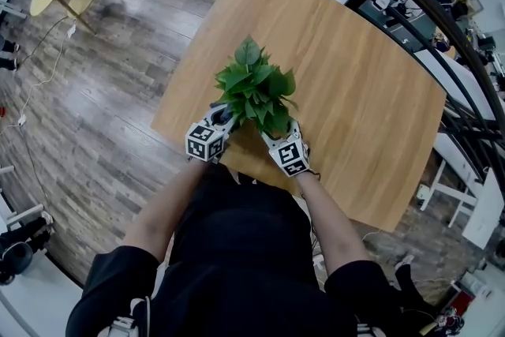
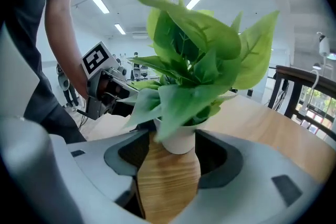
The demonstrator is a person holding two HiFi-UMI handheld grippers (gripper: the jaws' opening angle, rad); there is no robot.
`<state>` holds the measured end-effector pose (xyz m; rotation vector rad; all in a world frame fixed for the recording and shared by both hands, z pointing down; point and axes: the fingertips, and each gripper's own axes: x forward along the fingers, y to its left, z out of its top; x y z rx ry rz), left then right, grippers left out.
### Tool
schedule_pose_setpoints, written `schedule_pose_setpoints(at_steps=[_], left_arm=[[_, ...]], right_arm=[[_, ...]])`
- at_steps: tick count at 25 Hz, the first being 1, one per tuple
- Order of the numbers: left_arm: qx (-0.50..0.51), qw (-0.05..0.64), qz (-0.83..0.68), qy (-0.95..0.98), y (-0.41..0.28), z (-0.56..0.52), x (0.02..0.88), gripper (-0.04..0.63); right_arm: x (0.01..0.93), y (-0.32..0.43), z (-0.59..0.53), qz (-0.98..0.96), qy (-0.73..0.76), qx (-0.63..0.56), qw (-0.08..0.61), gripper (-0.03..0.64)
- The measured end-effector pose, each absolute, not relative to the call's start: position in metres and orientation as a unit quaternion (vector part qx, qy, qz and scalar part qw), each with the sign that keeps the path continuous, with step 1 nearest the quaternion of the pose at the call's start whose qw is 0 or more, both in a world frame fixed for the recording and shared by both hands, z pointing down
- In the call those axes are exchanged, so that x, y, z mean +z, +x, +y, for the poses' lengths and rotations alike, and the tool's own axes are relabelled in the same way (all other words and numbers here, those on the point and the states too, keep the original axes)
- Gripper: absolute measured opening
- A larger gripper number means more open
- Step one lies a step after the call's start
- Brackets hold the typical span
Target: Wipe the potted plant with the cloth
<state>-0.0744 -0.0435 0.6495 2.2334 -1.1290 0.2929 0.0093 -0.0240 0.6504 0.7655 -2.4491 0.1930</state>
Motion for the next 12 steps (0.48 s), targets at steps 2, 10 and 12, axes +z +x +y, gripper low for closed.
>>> schedule_pose_setpoints(at_steps=[2, 10, 12], left_arm=[[0.109, 0.308, -0.425, 0.844, -0.072, -0.044, 0.646, 0.109], [0.104, 0.31, -0.414, 0.849, -0.063, -0.041, 0.645, 0.109], [0.104, 0.312, -0.422, 0.845, -0.066, -0.043, 0.646, 0.109]], right_arm=[[0.649, 0.004, -0.01, -0.918, 0.273, 0.073, 0.279, 0.258], [0.663, -0.021, 0.029, -0.914, 0.257, 0.078, 0.304, 0.258], [0.665, 0.0, 0.01, -0.896, 0.308, 0.094, 0.305, 0.258]])
